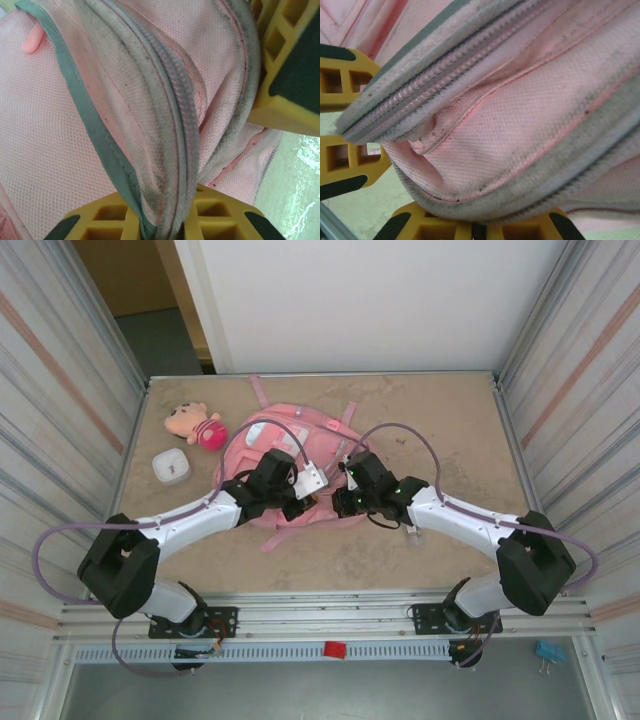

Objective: Pack the student bag

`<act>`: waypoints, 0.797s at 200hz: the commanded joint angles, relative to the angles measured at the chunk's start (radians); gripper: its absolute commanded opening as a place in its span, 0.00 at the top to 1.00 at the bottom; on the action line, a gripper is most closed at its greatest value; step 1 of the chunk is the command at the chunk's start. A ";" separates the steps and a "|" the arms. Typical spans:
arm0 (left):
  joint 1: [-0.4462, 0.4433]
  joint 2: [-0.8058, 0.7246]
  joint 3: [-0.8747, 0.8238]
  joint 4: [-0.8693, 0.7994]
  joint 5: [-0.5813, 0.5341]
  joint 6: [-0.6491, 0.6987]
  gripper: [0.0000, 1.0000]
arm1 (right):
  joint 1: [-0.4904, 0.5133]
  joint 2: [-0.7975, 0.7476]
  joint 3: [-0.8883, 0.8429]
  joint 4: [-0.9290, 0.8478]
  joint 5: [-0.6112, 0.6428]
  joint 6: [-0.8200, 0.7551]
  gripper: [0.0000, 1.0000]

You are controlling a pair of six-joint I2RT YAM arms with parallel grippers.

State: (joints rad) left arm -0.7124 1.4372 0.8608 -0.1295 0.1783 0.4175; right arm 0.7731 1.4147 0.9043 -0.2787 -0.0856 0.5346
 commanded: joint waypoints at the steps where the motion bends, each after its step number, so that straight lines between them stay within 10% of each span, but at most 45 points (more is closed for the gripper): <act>1: 0.006 -0.009 0.024 -0.042 0.038 -0.037 0.87 | -0.020 -0.036 0.030 -0.063 0.086 -0.033 1.00; 75: 0.031 -0.043 -0.008 -0.087 0.023 -0.001 0.87 | -0.222 -0.074 0.019 -0.130 -0.350 -0.114 1.00; 159: 0.031 -0.052 -0.005 -0.059 0.091 -0.023 0.87 | -0.188 0.025 0.058 -0.082 -0.329 -0.102 0.73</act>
State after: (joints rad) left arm -0.6991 1.4231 0.8673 -0.1390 0.2440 0.4179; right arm 0.5903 1.4197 0.9249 -0.3653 -0.4431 0.4358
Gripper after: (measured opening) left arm 0.181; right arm 0.246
